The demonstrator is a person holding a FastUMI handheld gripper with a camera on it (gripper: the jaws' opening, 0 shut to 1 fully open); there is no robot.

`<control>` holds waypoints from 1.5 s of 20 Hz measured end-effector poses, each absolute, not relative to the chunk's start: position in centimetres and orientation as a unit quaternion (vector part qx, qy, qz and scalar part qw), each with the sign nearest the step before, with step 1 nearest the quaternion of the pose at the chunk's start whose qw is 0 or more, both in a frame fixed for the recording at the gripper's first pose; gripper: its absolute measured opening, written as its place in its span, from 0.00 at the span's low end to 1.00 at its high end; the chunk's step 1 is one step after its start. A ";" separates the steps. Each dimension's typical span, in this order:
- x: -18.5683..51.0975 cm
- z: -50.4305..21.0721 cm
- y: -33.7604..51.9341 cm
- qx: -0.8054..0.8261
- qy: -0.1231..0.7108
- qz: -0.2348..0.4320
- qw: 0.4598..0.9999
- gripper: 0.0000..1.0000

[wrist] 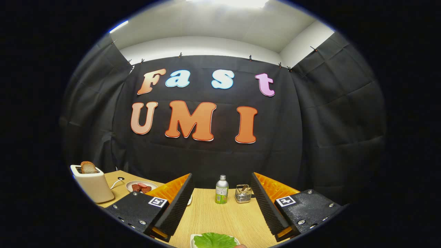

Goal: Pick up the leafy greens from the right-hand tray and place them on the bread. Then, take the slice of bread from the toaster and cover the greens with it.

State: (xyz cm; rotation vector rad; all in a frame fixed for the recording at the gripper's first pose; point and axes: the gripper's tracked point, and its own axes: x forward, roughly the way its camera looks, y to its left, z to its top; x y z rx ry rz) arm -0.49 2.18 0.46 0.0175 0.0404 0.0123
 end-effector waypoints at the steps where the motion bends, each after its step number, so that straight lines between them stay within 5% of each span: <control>1: -0.5 0.6 2.3 0.008 0.020 0.007 1.000 0.98; 21: -1.1 -1.7 -0.4 0.019 0.051 0.011 0.998 0.99; 30: -1.5 -6.3 0.6 0.010 0.153 0.052 0.987 0.99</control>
